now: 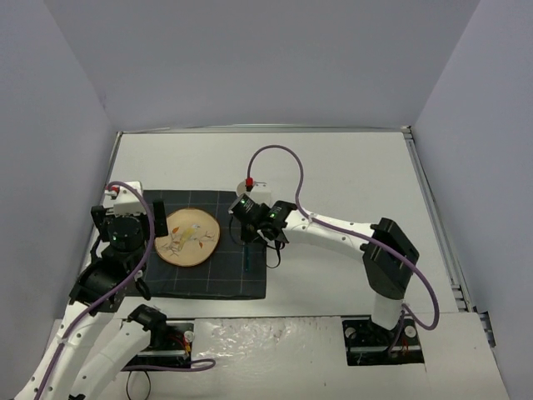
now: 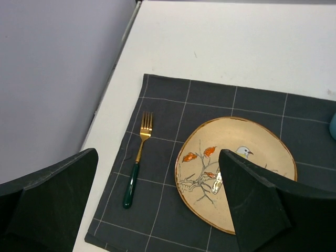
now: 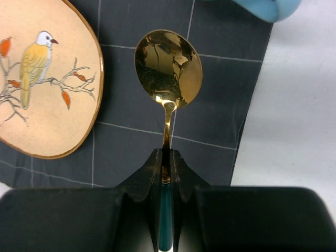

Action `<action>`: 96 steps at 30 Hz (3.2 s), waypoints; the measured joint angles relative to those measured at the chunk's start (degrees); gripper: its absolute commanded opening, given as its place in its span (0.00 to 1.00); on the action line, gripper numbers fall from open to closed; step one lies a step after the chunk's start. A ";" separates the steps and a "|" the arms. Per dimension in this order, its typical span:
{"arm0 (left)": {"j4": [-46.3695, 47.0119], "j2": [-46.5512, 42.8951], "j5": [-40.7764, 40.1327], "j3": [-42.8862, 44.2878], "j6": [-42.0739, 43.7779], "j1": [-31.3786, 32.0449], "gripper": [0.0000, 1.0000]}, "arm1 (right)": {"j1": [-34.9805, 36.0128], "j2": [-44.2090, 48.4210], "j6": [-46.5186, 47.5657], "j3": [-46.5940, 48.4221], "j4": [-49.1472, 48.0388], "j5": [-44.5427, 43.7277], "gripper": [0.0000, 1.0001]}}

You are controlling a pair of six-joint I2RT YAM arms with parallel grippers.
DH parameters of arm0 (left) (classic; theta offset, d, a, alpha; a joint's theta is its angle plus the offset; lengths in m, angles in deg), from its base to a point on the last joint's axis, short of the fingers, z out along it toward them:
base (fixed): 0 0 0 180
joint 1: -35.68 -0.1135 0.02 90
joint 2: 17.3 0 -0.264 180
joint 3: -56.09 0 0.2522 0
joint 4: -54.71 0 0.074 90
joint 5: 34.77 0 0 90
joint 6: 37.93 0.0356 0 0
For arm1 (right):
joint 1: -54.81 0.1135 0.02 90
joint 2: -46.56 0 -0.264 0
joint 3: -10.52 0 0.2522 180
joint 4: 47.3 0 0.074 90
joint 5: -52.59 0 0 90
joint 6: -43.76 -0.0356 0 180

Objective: Set the dinner table for one person

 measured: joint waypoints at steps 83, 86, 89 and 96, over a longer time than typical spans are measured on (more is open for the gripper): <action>-5.68 -3.51 -1.88 7.59 -1.38 0.00 0.97 | -3.68 28.88 13.18 -4.03 1.52 -22.84 0.94; -8.04 -4.59 -0.54 9.60 -1.44 0.00 0.97 | -4.55 38.37 16.19 -8.97 2.68 -29.04 0.99; -10.25 -6.31 1.05 11.28 -0.92 0.02 0.97 | -5.07 47.60 19.05 -12.76 3.51 -34.03 1.00; -13.23 -15.46 2.32 12.18 2.60 0.26 0.97 | -5.14 66.20 25.62 -18.94 4.17 -41.94 1.00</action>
